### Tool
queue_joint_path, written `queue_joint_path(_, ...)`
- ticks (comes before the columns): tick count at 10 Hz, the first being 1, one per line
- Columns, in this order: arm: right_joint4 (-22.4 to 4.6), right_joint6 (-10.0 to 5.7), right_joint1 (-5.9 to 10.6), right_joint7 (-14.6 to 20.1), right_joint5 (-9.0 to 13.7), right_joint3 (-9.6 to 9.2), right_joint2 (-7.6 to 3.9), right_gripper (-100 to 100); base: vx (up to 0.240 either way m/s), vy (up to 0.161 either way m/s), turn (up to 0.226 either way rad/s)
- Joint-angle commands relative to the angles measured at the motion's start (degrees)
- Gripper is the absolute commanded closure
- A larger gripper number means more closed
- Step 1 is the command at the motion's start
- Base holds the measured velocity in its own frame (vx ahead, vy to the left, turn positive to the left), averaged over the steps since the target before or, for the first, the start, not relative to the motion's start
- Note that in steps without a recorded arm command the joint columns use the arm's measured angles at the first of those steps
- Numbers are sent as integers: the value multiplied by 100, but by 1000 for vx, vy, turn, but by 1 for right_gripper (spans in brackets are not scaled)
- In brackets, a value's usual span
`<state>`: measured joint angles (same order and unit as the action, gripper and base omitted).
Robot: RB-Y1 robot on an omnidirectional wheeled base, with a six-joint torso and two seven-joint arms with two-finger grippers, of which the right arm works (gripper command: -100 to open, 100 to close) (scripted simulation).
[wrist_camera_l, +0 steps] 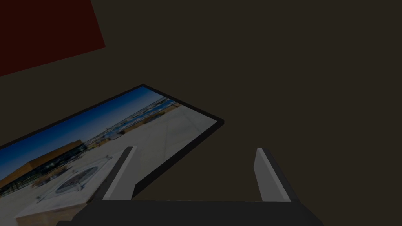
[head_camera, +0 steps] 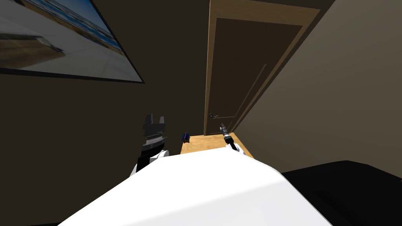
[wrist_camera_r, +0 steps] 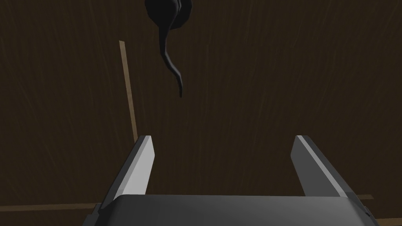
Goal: Pull the door open
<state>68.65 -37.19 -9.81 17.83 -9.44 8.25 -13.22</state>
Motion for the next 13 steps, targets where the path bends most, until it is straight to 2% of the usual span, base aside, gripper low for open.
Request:
queue_joint_path(1, -206, -26, 78, 17, -45, 15, -17, -100, 130, 46, 7)
queue_joint_path(9, -1004, -91, 327, 143, -253, 75, -141, -100, 143, 22, 6)
queue_joint_path(10, -979, -106, 327, 124, -233, 74, -132, -100, 68, 10, 2)
queue_joint_path(11, -1150, -64, 496, -38, -162, 271, -70, -100, 38, -28, 321)
queue_joint_path(12, -1221, -42, 570, -113, -129, 358, -41, -100, 56, -62, 294)
queue_joint_path(13, -1221, -42, 570, -113, -129, 358, -41, -100, 41, -45, 43)
